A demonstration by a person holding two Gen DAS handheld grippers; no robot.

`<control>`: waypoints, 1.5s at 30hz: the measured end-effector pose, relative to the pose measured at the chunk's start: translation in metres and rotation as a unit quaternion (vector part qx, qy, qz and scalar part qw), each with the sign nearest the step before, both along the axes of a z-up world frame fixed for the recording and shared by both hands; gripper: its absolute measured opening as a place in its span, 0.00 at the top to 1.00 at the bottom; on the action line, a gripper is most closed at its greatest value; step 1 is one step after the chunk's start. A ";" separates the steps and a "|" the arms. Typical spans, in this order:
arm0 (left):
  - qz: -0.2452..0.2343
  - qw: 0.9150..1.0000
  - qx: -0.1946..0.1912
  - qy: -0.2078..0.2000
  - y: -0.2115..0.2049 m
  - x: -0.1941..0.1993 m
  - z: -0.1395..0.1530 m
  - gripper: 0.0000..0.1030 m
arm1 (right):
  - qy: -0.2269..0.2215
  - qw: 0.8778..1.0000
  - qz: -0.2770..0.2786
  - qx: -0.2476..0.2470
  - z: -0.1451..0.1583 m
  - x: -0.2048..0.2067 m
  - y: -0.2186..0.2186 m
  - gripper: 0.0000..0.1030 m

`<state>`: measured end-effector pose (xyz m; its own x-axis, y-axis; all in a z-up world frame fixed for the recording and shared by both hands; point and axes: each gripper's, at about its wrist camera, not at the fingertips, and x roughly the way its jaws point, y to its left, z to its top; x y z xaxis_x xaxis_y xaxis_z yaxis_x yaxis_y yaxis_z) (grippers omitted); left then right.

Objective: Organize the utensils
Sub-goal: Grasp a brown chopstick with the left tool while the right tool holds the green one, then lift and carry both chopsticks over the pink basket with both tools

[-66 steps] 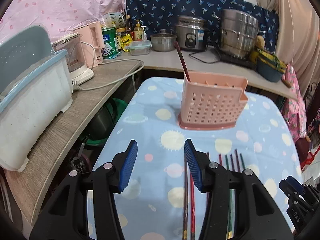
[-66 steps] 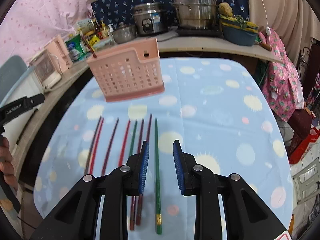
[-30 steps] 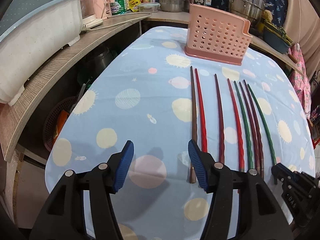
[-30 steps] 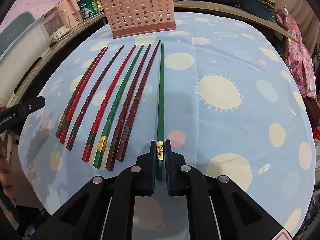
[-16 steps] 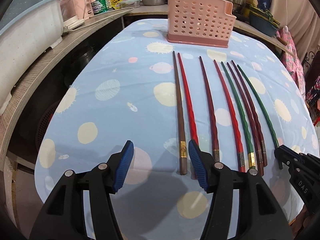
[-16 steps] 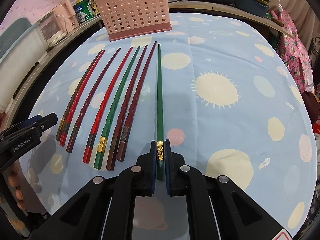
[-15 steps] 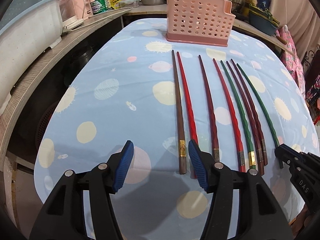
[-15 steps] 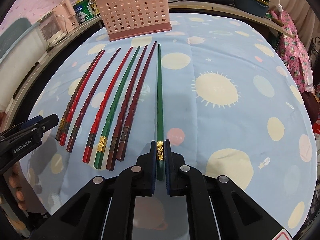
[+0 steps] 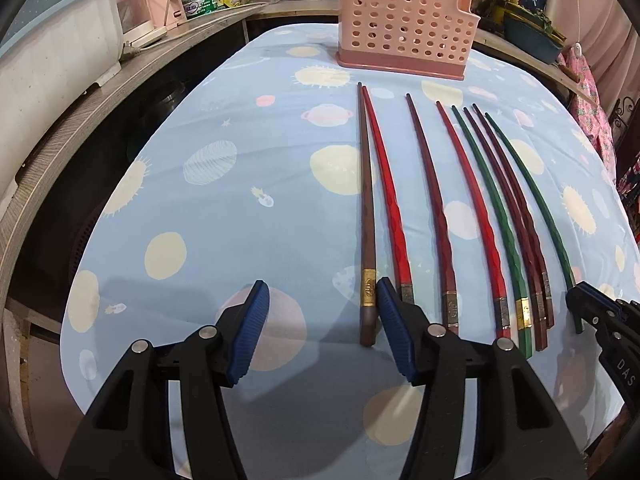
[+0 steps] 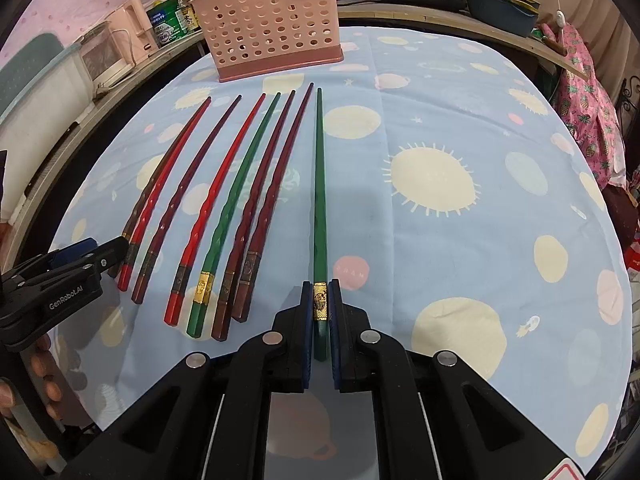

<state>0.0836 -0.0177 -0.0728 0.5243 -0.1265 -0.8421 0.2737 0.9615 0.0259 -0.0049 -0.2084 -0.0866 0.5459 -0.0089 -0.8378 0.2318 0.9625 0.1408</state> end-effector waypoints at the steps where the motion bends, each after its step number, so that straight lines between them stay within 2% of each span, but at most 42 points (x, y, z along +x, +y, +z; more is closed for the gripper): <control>1: 0.000 1.000 -0.001 -0.001 0.000 0.000 0.000 0.51 | 0.000 1.000 0.000 0.000 0.000 0.000 0.000 0.93; 5: -0.001 1.000 0.000 -0.005 0.002 0.000 0.001 0.64 | 0.000 1.000 0.000 0.000 0.000 0.000 0.000 0.93; 8: -0.002 1.000 -0.001 -0.003 0.004 0.000 0.002 0.81 | 0.000 1.000 0.000 0.000 0.000 0.000 0.000 0.93; 9: -0.002 1.000 -0.002 -0.001 0.004 0.001 0.002 0.90 | 0.000 1.000 -0.001 0.001 0.000 0.000 0.000 0.93; 15: 0.006 1.000 -0.015 0.009 0.012 0.001 0.009 0.93 | -0.002 1.000 0.000 0.002 0.005 -0.002 -0.001 0.93; 19: 0.011 1.000 -0.028 0.008 0.019 0.000 0.024 0.93 | -0.014 1.000 -0.002 0.004 0.019 -0.005 -0.004 0.93; 25: 0.015 0.998 -0.054 -0.018 0.027 -0.003 0.066 0.93 | -0.051 0.999 -0.005 0.003 0.057 -0.007 -0.013 0.93; 32: 0.022 0.994 -0.092 -0.055 0.033 0.013 0.123 0.93 | -0.112 0.994 -0.015 -0.009 0.117 0.003 -0.033 0.93; 39: 0.025 0.988 -0.127 -0.089 0.029 0.045 0.171 0.93 | -0.157 0.987 -0.024 -0.003 0.162 0.034 -0.058 0.93; 45: 0.019 0.982 -0.129 -0.138 0.008 0.080 0.211 0.93 | -0.186 0.982 -0.025 -0.010 0.190 0.068 -0.073 0.93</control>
